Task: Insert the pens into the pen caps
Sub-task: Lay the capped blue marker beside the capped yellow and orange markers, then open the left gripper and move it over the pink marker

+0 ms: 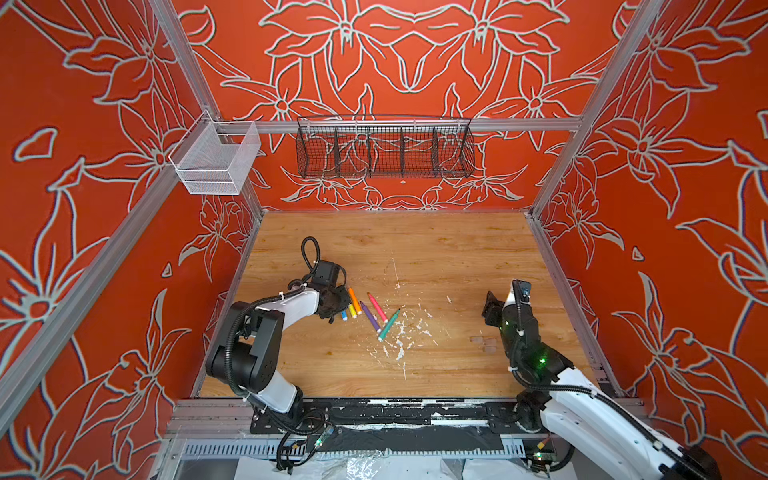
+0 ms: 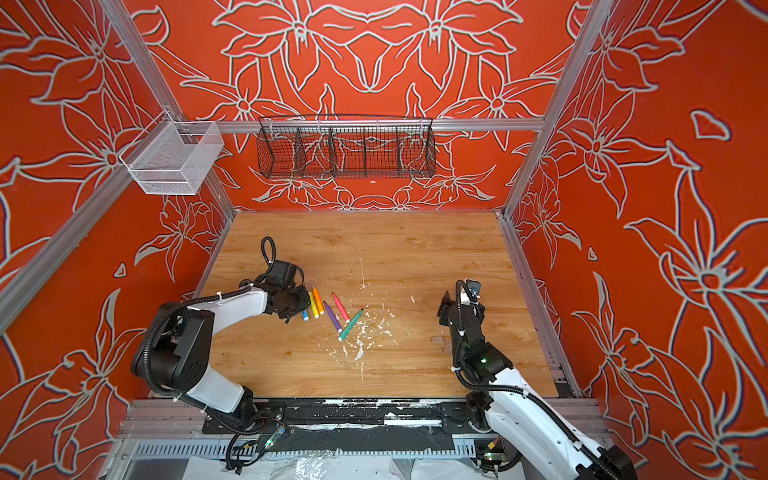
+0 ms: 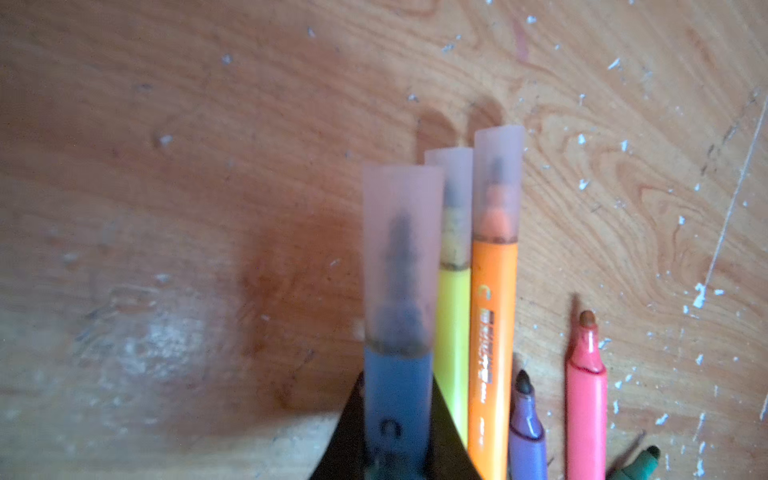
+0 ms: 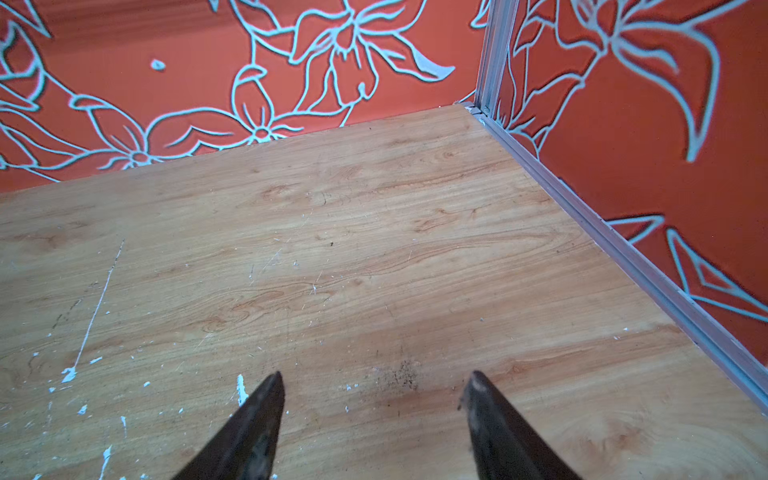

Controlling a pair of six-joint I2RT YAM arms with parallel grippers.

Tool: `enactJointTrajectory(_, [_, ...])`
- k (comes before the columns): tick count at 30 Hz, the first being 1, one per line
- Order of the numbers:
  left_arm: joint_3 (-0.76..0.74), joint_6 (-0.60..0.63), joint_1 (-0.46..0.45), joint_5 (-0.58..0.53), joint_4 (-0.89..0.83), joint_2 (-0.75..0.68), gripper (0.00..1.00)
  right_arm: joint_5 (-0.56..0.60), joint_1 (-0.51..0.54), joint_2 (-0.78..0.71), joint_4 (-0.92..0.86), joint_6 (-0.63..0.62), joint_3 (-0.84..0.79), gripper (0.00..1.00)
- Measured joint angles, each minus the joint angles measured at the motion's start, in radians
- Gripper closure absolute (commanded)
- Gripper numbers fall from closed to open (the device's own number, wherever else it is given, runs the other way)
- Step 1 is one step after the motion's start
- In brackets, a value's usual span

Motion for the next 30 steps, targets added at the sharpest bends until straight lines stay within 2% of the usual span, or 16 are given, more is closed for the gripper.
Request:
enactJointTrajectory(18, [-0.069, 0.003, 0.009, 0.048, 0.073, -0.097, 0.78, -0.023, 0.000, -0.019, -0.001, 0.000, -0.004, 0.28])
enactJointTrajectory(22, [-0.085, 0.006, 0.010, 0.066, 0.085, -0.134, 0.81, -0.026, 0.000, -0.019, -0.001, 0.000, -0.004, 0.28])
enactJointTrajectory(27, [-0.089, 0.002, -0.002, 0.080, 0.077, -0.279, 0.78, -0.026, 0.000, -0.018, 0.000, 0.000, -0.004, 0.28])
enactJointTrajectory(30, [-0.060, -0.032, -0.058, 0.042, 0.051, -0.376, 0.75, -0.026, 0.000, -0.011, 0.000, 0.000, -0.004, 0.28])
